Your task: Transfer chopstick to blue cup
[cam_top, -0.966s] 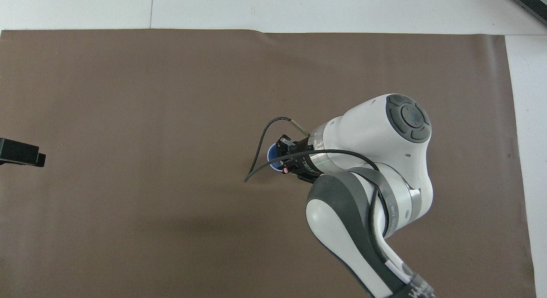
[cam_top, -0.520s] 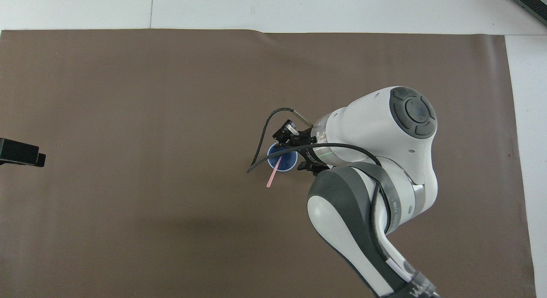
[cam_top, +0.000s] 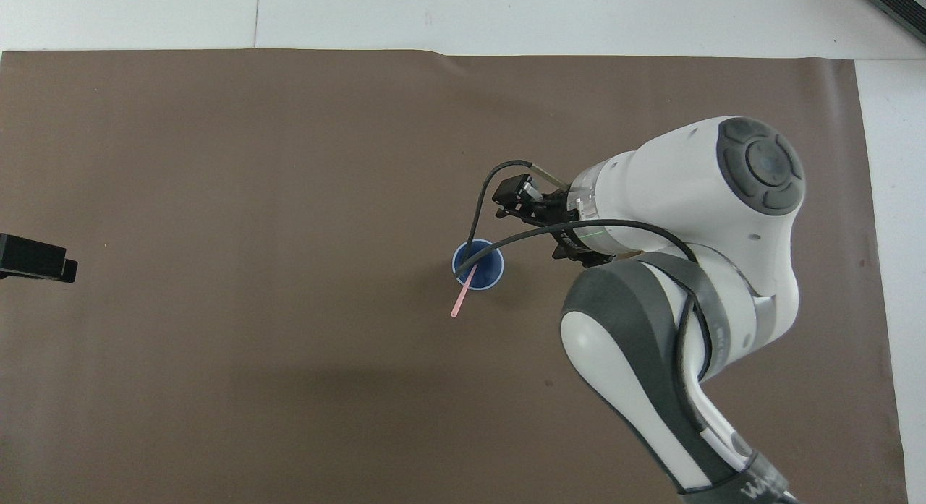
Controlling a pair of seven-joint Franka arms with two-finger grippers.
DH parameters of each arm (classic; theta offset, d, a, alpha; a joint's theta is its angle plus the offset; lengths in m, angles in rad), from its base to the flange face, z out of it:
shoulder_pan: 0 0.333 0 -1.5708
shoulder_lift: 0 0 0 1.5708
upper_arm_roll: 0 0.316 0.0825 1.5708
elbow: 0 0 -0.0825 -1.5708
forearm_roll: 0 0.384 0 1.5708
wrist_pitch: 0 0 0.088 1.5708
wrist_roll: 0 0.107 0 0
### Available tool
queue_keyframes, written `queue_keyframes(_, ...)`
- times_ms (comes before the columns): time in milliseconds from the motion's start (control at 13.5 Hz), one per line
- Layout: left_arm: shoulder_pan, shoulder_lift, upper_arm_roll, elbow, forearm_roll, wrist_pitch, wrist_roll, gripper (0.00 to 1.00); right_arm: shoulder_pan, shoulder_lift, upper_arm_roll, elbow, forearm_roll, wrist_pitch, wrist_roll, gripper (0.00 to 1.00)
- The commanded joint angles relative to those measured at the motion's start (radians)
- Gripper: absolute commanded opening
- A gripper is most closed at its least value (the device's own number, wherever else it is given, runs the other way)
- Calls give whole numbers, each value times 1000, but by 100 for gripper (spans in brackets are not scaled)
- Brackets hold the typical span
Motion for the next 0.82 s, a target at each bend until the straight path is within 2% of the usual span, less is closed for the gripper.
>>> queue_keyframes(0, 8, -20, -6, -13, 15, -13, -8, 100, -91, -73, 6, 25, -33, -113, -164, 100)
queue_keyframes(223, 8, -20, -6, -13, 15, -13, -8, 100, -179, -67, 7, 149, -33, -279, -248, 100)
queue_keyframes(446, 8, -20, -6, -13, 15, -13, -8, 100, -203, -56, 7, 192, -30, -356, -268, 100)
queue_keyframes(743, 8, -20, -6, -15, 15, -13, -8, 100, -203, -59, 10, 191, -30, -341, -268, 100)
